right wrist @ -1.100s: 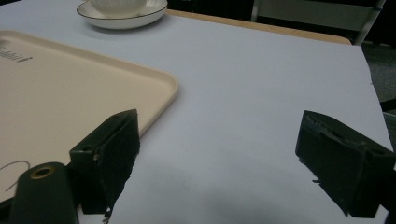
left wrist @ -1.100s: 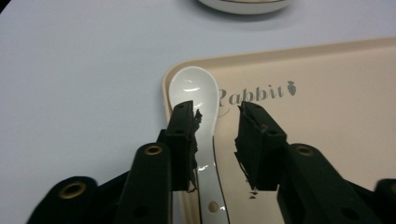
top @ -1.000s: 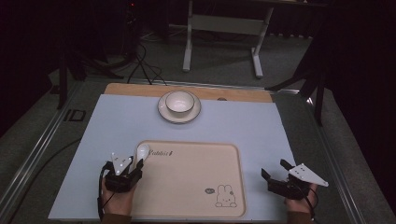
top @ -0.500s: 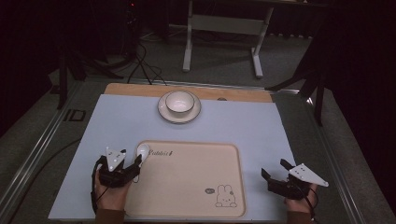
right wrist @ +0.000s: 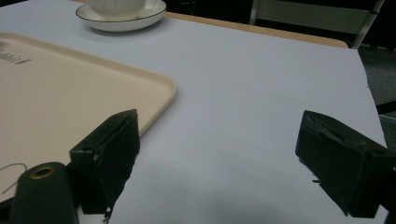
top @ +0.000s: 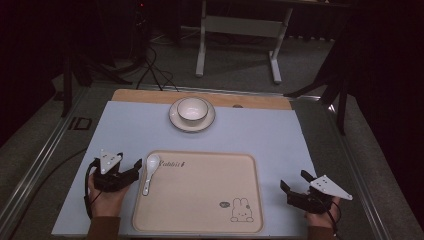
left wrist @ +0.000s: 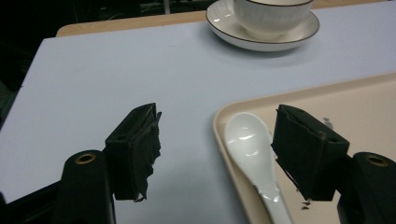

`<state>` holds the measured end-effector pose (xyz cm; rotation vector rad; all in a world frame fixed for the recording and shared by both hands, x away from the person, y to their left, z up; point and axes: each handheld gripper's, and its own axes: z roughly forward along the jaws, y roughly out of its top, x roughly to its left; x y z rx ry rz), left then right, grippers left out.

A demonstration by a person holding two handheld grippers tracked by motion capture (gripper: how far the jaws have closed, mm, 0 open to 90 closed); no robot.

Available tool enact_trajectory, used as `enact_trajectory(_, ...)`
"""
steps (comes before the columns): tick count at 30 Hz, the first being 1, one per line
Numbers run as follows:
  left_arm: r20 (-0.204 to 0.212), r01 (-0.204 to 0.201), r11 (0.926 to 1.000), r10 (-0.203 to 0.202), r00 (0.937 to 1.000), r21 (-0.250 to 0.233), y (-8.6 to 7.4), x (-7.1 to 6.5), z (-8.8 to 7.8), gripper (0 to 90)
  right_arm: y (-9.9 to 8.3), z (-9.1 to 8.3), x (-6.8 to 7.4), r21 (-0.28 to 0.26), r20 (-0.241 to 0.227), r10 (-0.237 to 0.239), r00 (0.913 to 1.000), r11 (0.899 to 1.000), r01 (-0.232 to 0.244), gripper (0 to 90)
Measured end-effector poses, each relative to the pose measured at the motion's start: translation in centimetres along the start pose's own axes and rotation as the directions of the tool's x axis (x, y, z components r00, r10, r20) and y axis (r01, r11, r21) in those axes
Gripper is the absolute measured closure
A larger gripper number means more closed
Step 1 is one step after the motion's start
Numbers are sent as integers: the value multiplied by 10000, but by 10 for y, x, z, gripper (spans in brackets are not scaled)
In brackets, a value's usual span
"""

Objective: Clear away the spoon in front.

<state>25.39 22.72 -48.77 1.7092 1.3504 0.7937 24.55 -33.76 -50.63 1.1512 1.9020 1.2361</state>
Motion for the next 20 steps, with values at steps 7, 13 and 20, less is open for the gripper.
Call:
enact_trajectory(7,-91,-31,9999,32,10000,98,0,14,4,284,0,0,-1,-12,4,52,10000,10000,-52,135)
enact_trajectory(13,-276,-65,9997,72,9996,239,-2,24,11,275,-1,1,-3,18,37,81,10000,10000,-81,135)
enact_trajectory(20,-858,257,9988,-221,9961,408,-4,34,16,214,-2,2,-6,79,101,180,9998,9998,-181,135)
